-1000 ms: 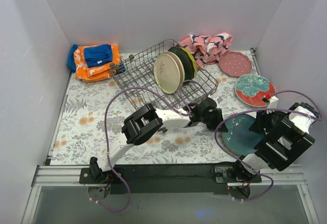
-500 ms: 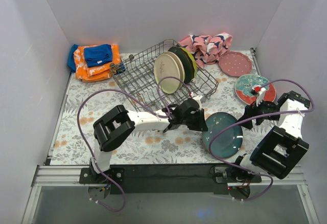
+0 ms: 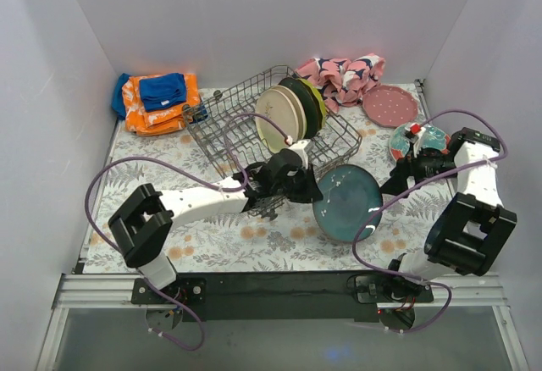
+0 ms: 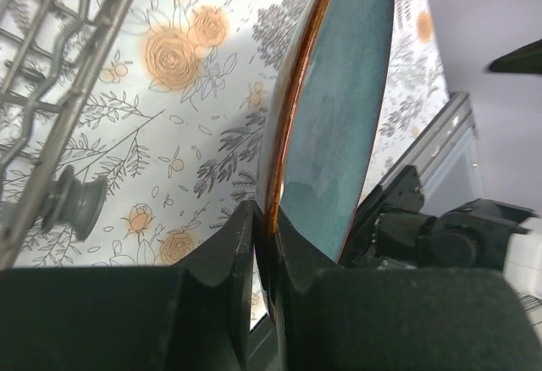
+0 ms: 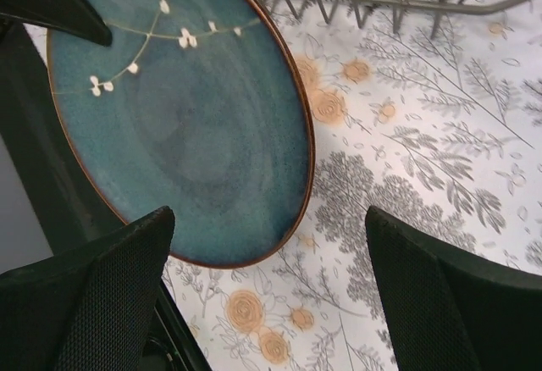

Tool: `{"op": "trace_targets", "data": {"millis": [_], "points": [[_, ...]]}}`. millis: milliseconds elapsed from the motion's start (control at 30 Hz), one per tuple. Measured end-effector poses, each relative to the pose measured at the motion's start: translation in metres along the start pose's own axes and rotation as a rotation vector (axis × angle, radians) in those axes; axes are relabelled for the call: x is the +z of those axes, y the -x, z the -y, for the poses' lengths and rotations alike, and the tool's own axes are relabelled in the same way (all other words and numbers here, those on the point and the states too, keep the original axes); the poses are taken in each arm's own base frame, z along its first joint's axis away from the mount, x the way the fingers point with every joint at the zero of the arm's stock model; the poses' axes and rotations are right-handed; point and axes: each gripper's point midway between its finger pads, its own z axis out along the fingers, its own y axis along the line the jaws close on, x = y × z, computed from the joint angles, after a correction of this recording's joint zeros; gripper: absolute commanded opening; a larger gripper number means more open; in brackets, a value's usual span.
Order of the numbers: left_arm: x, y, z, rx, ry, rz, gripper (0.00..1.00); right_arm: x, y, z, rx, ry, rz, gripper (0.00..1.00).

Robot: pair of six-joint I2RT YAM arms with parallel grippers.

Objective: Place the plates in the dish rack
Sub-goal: Pass the plate from the left arm to the right

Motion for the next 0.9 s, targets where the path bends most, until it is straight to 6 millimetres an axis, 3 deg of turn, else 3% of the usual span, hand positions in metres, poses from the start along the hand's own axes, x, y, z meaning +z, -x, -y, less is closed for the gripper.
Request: {"op": "trace_targets", "data": {"millis": [100,300,433,700,833,900], "points": [[-0.017,0.016,0.005,-0.002,-0.018,0.044,0.0,0.012,0.005,-0.003,0.023,0.06,-0.001,0.98],[-0.051,0.045,0.013,-0.006,-0.049,0.127,0.0,0.017,0.033,0.007,0.03,0.09,0.038,0.97],[-0.064,0.057,0.014,-0.012,-0.057,0.162,0.0,0.033,0.044,-0.012,0.025,0.166,0.032,0.92],[-0.073,0.069,0.007,-0.026,-0.044,0.191,0.0,0.059,0.062,-0.055,0.045,0.317,0.022,0.62],[-0.082,0.075,0.007,-0.029,-0.048,0.208,0.0,0.064,0.07,-0.061,0.053,0.342,0.018,0.38],[-0.089,0.08,0.009,-0.029,-0.057,0.224,0.0,0.066,0.075,-0.063,0.06,0.356,0.025,0.31]]}}
